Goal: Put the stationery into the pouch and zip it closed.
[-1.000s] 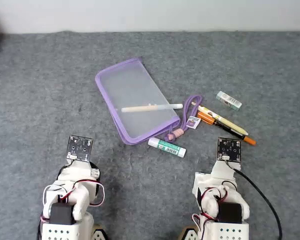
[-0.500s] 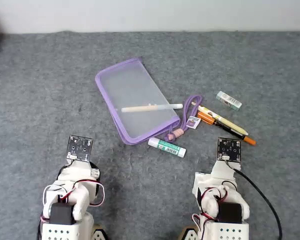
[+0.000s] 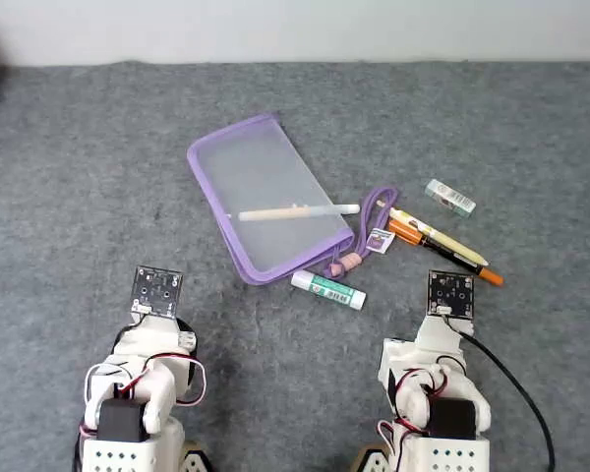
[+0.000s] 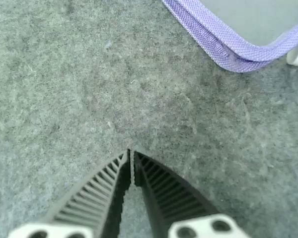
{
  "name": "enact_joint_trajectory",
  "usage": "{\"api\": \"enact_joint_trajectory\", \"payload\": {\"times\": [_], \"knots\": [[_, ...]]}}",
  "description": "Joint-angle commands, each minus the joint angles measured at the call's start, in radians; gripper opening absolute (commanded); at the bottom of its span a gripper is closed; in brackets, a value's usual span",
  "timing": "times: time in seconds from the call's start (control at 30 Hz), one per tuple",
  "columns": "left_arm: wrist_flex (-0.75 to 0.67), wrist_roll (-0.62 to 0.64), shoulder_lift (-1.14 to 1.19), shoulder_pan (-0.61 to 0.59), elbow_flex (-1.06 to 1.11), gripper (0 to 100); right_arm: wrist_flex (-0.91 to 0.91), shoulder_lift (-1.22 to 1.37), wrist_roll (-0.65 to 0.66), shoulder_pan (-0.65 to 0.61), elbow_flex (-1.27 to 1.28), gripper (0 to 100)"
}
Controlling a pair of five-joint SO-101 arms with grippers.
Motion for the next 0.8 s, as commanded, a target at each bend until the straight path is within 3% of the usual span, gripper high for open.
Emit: {"api": "enact_joint_trajectory", "payload": {"times": [0.0, 0.33, 0.5, 0.77], "knots": [[0.003, -0.012, -0.008, -0.005, -0.008, 1, 0.005, -0.005, -0.005, -0.007, 0.018, 0.9], [0.003, -0.012, -0.008, -0.005, -0.008, 1, -0.008, -0.005, -0.003, -0.007, 0.018, 1.2], [0.003, -0.012, -0.008, -0.005, -0.008, 1, -0.153, -0.004, -0.006, 0.024, 0.015, 0.8], [0.003, -0.012, -0.008, -0.005, -0.008, 1, -0.104, 0.01, 0.0, 0.036, -0.189, 0.8]]}}
